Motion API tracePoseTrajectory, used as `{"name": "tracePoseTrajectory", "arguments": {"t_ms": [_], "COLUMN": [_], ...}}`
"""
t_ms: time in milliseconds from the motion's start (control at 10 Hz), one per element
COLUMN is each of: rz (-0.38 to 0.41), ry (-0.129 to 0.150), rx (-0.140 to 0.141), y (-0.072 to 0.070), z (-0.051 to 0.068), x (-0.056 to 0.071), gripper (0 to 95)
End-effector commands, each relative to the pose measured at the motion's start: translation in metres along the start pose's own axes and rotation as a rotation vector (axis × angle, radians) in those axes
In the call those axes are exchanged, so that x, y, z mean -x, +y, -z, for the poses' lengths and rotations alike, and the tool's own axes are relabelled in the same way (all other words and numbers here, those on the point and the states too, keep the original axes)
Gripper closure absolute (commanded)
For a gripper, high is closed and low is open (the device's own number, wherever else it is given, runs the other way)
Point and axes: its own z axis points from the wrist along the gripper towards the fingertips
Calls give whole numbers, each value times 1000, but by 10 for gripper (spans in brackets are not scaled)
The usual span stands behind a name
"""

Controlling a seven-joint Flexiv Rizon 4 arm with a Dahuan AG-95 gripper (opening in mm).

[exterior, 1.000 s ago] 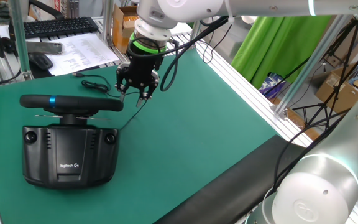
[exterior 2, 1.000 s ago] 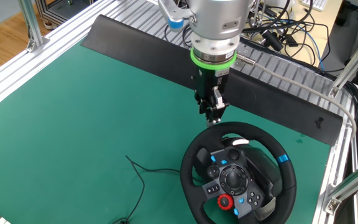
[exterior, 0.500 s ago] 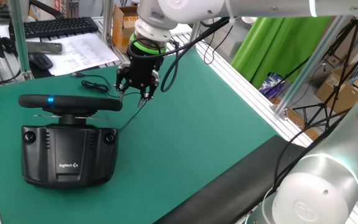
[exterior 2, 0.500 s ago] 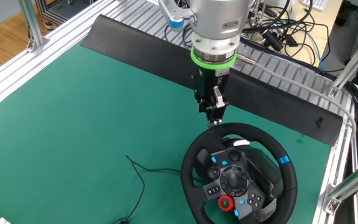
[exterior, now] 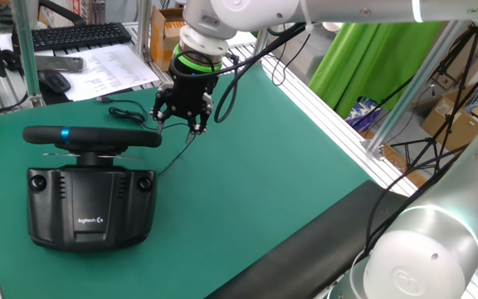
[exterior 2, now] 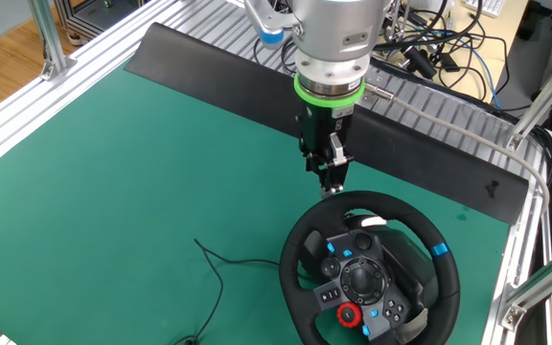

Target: Rotate the steering wheel 90 degrees clockwise

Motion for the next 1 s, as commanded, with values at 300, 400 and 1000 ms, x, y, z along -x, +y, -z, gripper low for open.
{"name": "tracePoseTrajectory", "arguments": {"t_ms": [300, 400, 1000], "rz": [-126, -160, -275], "ry": [80, 91, 129], "rx": [91, 125, 188], "y": [19, 21, 19], "z": [17, 11, -2], "x": [34, 35, 24], "gripper": [190, 190, 190]}}
